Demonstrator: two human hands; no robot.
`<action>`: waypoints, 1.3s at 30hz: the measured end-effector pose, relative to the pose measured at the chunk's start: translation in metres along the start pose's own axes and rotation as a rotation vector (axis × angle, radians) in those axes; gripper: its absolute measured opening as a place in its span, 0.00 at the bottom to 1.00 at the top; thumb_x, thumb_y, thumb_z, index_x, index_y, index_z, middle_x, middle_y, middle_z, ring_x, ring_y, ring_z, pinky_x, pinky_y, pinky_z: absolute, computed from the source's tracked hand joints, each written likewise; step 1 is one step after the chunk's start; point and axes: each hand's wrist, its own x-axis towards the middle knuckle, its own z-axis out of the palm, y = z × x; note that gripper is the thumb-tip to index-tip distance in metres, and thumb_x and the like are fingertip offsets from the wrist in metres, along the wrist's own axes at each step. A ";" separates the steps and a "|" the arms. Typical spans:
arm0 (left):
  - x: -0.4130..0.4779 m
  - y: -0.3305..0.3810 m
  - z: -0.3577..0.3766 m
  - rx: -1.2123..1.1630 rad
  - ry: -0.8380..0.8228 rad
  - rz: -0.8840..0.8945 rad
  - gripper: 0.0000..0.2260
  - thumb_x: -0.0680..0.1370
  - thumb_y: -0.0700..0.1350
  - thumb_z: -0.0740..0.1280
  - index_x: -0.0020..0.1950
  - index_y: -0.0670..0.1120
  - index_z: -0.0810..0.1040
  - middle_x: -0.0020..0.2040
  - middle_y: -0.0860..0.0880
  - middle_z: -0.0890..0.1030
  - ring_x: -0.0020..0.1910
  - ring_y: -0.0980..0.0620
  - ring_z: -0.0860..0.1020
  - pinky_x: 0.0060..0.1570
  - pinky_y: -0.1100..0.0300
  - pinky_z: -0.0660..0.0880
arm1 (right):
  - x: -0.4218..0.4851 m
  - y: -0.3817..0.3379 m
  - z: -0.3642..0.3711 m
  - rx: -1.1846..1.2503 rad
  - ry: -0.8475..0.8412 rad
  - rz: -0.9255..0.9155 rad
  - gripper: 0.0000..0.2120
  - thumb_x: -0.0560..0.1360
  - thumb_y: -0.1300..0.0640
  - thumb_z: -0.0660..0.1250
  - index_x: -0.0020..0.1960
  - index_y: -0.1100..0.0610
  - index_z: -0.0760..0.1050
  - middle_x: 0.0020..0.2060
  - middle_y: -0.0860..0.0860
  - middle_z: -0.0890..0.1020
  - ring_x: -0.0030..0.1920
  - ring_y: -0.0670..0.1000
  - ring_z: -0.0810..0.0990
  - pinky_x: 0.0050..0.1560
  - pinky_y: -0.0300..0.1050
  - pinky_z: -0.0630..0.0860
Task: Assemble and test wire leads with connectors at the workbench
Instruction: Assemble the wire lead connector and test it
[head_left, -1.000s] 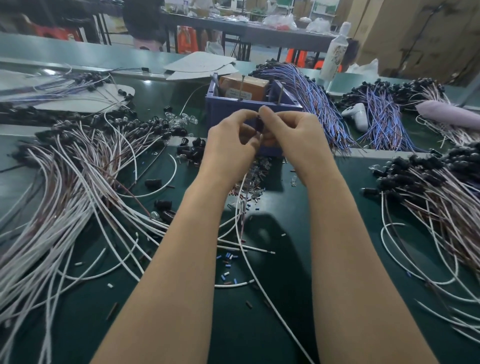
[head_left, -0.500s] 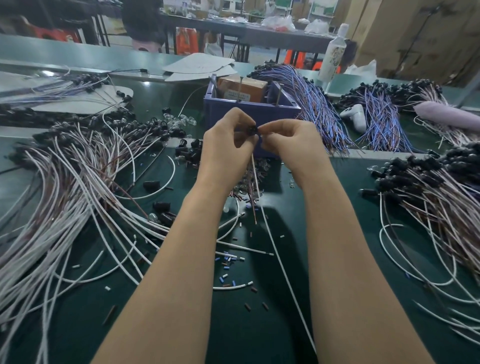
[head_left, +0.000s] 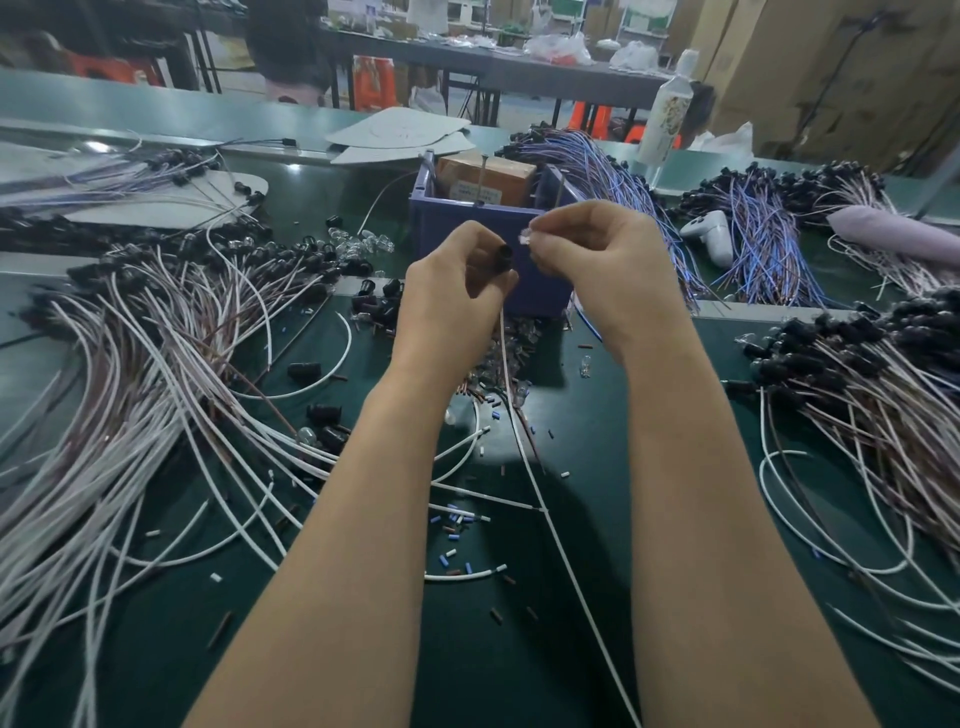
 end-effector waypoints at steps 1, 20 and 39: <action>0.000 0.000 0.000 0.005 -0.004 -0.004 0.07 0.75 0.39 0.69 0.46 0.50 0.75 0.37 0.59 0.78 0.36 0.64 0.77 0.43 0.67 0.75 | 0.000 -0.003 -0.001 -0.018 -0.020 -0.031 0.08 0.72 0.65 0.70 0.40 0.52 0.79 0.36 0.50 0.83 0.38 0.45 0.80 0.48 0.41 0.79; 0.001 0.009 -0.004 0.122 -0.080 0.027 0.11 0.75 0.36 0.67 0.56 0.44 0.81 0.42 0.53 0.79 0.38 0.64 0.76 0.42 0.79 0.69 | -0.002 -0.012 -0.002 -0.463 -0.081 -0.195 0.08 0.73 0.62 0.69 0.45 0.51 0.83 0.39 0.48 0.83 0.42 0.43 0.81 0.44 0.29 0.75; 0.002 0.014 -0.012 0.143 -0.074 0.083 0.07 0.76 0.40 0.67 0.52 0.44 0.81 0.42 0.52 0.80 0.44 0.57 0.76 0.45 0.74 0.68 | -0.001 -0.002 -0.003 -0.158 -0.010 -0.064 0.09 0.73 0.64 0.69 0.41 0.50 0.80 0.37 0.53 0.84 0.41 0.54 0.83 0.51 0.52 0.80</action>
